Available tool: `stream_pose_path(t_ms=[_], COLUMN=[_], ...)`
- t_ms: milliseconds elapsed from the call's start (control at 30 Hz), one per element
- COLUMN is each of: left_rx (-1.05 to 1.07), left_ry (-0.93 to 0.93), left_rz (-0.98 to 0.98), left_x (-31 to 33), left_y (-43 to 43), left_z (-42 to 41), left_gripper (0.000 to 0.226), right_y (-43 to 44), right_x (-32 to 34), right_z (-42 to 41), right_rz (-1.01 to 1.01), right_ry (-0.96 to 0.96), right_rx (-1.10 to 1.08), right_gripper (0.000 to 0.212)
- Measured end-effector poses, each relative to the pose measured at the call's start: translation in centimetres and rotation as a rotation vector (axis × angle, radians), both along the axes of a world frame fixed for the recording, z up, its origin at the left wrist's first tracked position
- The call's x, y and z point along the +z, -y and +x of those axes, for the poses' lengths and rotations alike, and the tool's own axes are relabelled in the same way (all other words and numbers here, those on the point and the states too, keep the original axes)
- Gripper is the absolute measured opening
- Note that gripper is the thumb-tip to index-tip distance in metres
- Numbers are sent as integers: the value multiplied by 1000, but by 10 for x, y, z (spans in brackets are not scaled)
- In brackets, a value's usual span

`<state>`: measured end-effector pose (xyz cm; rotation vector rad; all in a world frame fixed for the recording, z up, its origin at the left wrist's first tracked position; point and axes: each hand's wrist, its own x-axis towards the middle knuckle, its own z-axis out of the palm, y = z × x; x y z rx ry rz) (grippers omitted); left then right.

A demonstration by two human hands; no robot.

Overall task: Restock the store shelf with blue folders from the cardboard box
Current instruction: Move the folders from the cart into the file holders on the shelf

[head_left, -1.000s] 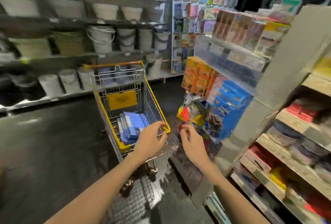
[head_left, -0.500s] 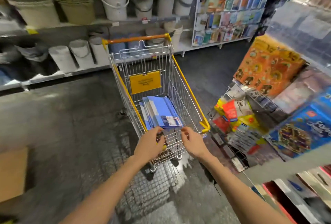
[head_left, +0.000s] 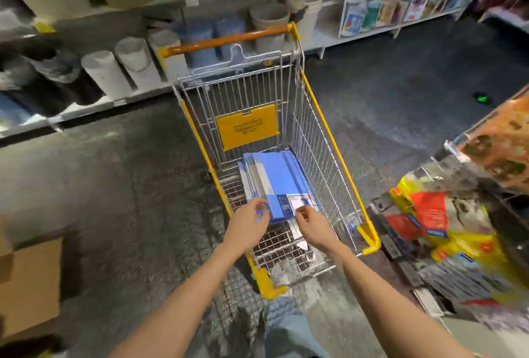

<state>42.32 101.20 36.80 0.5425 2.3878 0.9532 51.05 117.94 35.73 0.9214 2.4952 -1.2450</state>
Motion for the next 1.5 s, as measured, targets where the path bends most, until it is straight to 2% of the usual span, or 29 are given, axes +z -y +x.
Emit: stream_pose_path(t_ms=[200,367,533,767,933,1067,1333,1433,1500], left_rx=[238,354,435,479,519,604,741,798,753], left_ry=[211,352,524,724,831,906,950,1039,1029], left_rz=[45,45,6,-24,-8,-5,148,287,277], left_x=[-27,-71,-121,-195,-209,-220,-216,-213,-209], left_y=[-41,-64,-86,-121,-143,-157,-157,-158,-161], left_z=[-57,-101,-142,-194,-215,-226,-233,-237,-240], left_gripper=[33,24,30,57,75,65,33,28,29], right_y=[-36,-38,-38,-45,-55,-64,-79,-86,-93], right_x=[-28,-65,-97,-145,-168,-184,-199,-206,-208], right_z=[-56,-88,-128,-178,-193,-209,-229,-233,-233], right_rz=[-56,-121,-165,-192,-157,-145,-137,-61,-55], right_ry=[93,194,262,376,415,445,415,378,349], right_rx=[2,-38,-119,-259,-265,-268,-205,-153,-188], right_gripper=[31,30,24,30,33,31,63,62,58])
